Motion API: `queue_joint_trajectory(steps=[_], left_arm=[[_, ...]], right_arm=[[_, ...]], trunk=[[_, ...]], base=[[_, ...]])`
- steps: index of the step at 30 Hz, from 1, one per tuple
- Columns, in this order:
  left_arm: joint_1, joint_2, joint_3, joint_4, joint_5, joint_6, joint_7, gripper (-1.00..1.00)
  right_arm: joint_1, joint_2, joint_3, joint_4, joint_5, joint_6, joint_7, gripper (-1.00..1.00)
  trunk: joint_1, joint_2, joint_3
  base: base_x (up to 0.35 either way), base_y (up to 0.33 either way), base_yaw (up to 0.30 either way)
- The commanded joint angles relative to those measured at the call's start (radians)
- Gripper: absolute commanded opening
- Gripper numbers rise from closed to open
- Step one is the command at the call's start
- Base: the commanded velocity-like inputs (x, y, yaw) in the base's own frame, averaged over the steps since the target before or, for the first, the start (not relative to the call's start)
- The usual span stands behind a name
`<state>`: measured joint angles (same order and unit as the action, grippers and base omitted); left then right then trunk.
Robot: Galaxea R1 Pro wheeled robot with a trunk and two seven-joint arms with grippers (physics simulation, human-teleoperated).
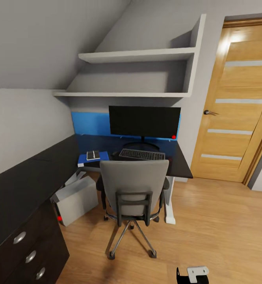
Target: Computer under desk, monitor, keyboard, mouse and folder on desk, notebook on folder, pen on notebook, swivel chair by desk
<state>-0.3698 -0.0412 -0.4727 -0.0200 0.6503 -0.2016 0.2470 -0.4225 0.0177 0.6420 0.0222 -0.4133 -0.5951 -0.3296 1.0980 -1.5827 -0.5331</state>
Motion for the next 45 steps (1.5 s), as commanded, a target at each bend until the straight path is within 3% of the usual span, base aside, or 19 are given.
queue_joint_trajectory(steps=[1, 10, 14, 17, 30, 45], left_arm=[[0.000, 0.000, -0.008, 0.000, 0.006, -0.002, 0.004, 1.00], [0.000, -0.001, -0.009, 0.000, 0.006, 0.008, 0.002, 1.00], [0.000, 0.000, -0.009, -0.001, 0.005, 0.074, 0.001, 1.00], [0.000, 0.000, -0.009, -0.001, 0.004, 0.088, 0.000, 1.00], [0.000, 0.023, -0.009, -0.001, 0.003, 0.094, -0.001, 1.00], [0.000, 0.026, -0.009, -0.001, 0.003, 0.094, -0.002, 1.00]], right_arm=[[-0.001, 0.001, 0.008, 0.002, -0.006, -0.003, -0.003, 1.00], [-0.001, 0.001, 0.008, 0.002, -0.006, -0.003, -0.004, 1.00], [-0.001, 0.001, 0.008, 0.002, -0.006, -0.003, -0.003, 1.00], [-0.001, 0.001, 0.008, 0.002, -0.006, -0.003, -0.003, 1.00], [-0.001, 0.001, 0.008, 0.002, -0.006, -0.003, -0.003, 1.00], [-0.001, 0.001, 0.008, 0.002, -0.006, -0.003, -0.003, 1.00]], trunk=[[-0.004, 0.007, 0.002], [-0.039, 0.070, 0.030], [-0.054, 0.098, 0.043], [-0.065, 0.119, 0.052], [-0.115, 0.210, 0.093], [-0.173, 0.315, 0.140]], base=[[0.000, 0.000, 0.000], [0.000, 0.000, 0.000], [0.000, 0.000, 0.000], [0.000, 0.000, 0.000], [0.000, 0.000, 0.000], [0.000, 0.000, 0.000]])
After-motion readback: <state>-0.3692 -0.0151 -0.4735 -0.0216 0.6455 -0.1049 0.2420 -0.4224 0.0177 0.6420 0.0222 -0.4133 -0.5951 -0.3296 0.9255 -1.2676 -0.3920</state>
